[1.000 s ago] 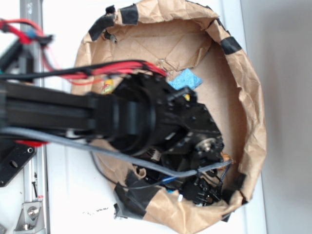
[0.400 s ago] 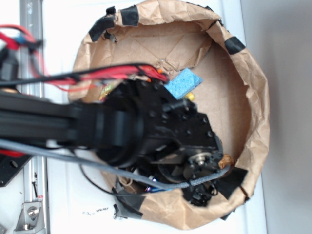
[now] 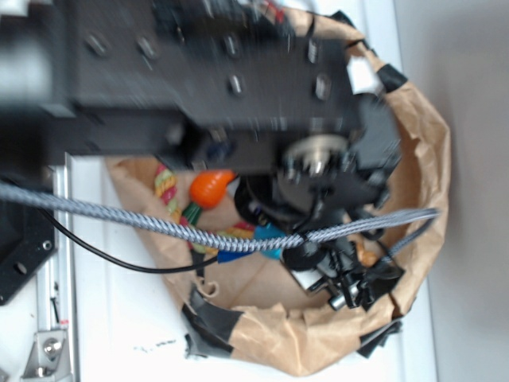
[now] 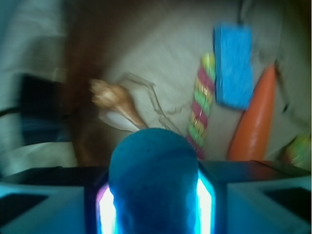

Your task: Grab the blue ball.

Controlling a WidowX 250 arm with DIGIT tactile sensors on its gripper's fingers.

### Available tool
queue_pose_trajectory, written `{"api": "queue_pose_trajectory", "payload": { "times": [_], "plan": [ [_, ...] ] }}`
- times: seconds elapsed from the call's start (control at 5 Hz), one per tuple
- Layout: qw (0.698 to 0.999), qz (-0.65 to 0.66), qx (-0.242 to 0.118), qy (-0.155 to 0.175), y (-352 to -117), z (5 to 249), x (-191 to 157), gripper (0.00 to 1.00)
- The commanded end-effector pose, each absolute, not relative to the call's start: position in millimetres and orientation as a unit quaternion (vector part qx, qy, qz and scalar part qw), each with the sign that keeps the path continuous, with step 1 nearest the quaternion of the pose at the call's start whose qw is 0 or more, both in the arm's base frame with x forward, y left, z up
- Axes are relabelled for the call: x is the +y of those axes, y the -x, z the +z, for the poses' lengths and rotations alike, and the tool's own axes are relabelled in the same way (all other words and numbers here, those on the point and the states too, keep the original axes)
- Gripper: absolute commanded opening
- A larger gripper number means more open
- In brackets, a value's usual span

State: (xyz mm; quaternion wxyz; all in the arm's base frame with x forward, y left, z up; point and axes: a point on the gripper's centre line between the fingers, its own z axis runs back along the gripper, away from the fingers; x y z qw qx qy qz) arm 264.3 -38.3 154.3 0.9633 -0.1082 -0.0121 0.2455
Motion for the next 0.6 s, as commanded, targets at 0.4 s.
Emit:
{"api": "queue_pose_trajectory", "payload": {
  "times": [0.4],
  "plan": [
    [0.986, 0.090, -0.121, 0.066, -264.8, 203.6, -30.4, 0.00]
  ]
}}
